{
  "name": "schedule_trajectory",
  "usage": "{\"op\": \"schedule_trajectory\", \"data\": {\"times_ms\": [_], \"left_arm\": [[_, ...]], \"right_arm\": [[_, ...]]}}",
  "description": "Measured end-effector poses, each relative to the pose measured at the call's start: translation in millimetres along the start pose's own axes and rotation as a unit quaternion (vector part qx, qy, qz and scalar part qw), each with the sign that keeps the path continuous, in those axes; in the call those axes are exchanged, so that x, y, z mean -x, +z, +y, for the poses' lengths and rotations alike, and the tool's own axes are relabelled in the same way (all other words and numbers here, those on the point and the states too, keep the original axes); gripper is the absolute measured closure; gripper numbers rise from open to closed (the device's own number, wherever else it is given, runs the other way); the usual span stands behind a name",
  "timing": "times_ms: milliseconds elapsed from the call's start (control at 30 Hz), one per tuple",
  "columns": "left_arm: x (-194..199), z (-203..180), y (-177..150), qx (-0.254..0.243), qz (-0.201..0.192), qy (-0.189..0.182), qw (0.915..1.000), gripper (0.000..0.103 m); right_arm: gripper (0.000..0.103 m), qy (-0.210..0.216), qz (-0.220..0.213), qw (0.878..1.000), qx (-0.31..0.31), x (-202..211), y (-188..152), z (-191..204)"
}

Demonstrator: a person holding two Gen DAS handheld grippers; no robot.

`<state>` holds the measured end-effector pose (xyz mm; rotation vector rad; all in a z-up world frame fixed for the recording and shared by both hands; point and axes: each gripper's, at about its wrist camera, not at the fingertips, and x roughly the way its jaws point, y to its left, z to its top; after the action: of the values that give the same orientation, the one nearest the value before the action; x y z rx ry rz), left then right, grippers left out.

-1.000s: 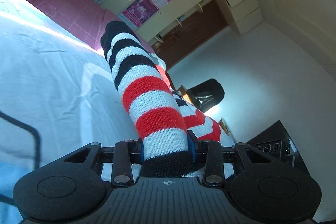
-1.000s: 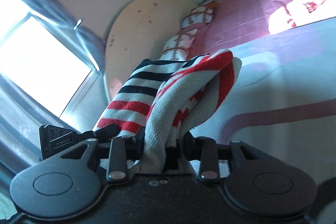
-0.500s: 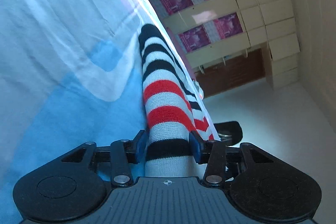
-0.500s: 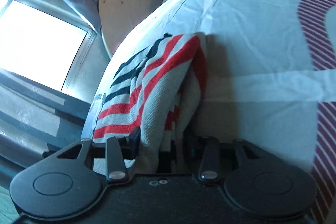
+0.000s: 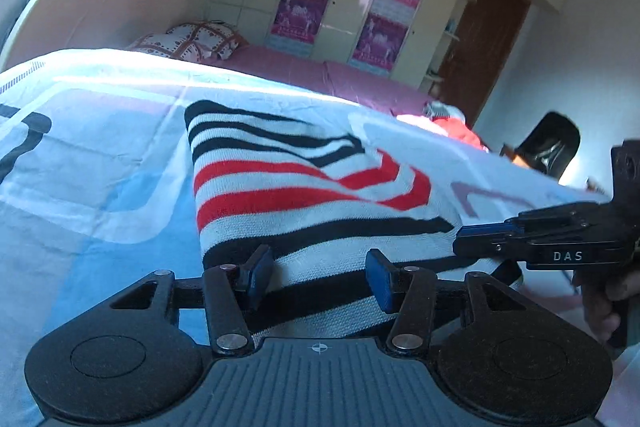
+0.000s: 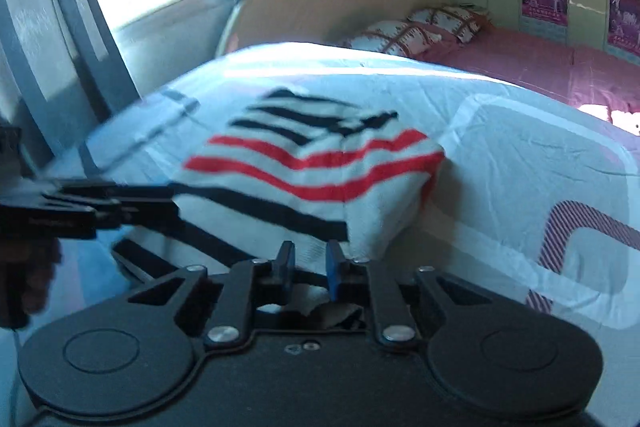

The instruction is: Fold small clothes

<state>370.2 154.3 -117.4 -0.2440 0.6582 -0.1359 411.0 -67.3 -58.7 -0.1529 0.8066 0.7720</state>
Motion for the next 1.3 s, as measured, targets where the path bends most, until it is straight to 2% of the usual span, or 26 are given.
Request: {"op": "schedule_trajectory", "data": {"times_ms": [33, 167, 300, 367, 433, 500, 567, 600, 633, 700, 733, 867, 933, 1100, 1167, 1300], "left_arm": [[1, 1, -3, -0.001, -0.002, 0.001, 1.0000, 0.052], [9, -4, -7, -0.010, -0.018, 0.013, 0.9997, 0.052], [17, -11, -12, -0.042, -0.022, 0.025, 0.9985, 0.051], [17, -10, -13, -0.050, -0.021, 0.026, 0.9982, 0.048], [16, -10, -12, -0.058, -0.019, 0.024, 0.9979, 0.041], [19, -15, -8, -0.059, -0.013, 0.035, 0.9976, 0.040], [34, -21, -4, -0.056, -0.019, 0.046, 0.9972, 0.035], [44, -24, -4, -0.050, -0.027, 0.050, 0.9971, 0.026], [57, -28, -3, -0.043, -0.038, 0.056, 0.9968, 0.016], [85, -39, -5, -0.031, -0.060, 0.070, 0.9952, 0.002], [99, -46, -7, -0.032, -0.069, 0.073, 0.9944, 0.000], [147, -74, -17, -0.040, -0.081, 0.094, 0.9915, 0.000], [170, -86, -24, -0.042, -0.081, 0.094, 0.9914, 0.000], [231, -116, -55, -0.035, -0.098, 0.094, 0.9900, 0.000], [256, -130, -70, -0.035, -0.109, 0.102, 0.9882, 0.000], [308, -152, -99, -0.034, -0.118, 0.107, 0.9867, 0.000]], "right_arm": [[0.092, -0.007, -0.006, 1.000, 0.016, -1, -8, 2], [0.093, -0.013, -0.012, 1.000, -0.008, 3, -11, 3], [0.093, -0.024, -0.019, 0.999, -0.034, 4, -16, -3], [0.093, -0.019, -0.021, 0.997, -0.067, 4, -18, -8], [0.093, -0.027, -0.021, 0.997, -0.072, -1, -15, -6], [0.093, -0.033, -0.013, 0.994, -0.105, -2, -8, -6], [0.077, -0.043, -0.026, 0.987, -0.150, 16, 1, -3], [0.058, -0.054, -0.047, 0.985, -0.154, 30, 3, 2], [0.049, -0.063, -0.062, 0.984, -0.155, 43, 5, 8], [0.047, -0.066, -0.072, 0.983, -0.155, 67, 5, 19], [0.045, -0.063, -0.075, 0.984, -0.152, 78, 4, 24], [0.040, -0.077, -0.081, 0.983, -0.145, 119, -13, 48], [0.034, -0.087, -0.093, 0.980, -0.151, 143, -25, 60], [0.027, -0.122, -0.108, 0.976, -0.145, 202, -67, 105], [0.027, -0.143, -0.109, 0.975, -0.132, 224, -83, 125], [0.027, -0.160, -0.125, 0.973, -0.114, 265, -115, 162]]}}
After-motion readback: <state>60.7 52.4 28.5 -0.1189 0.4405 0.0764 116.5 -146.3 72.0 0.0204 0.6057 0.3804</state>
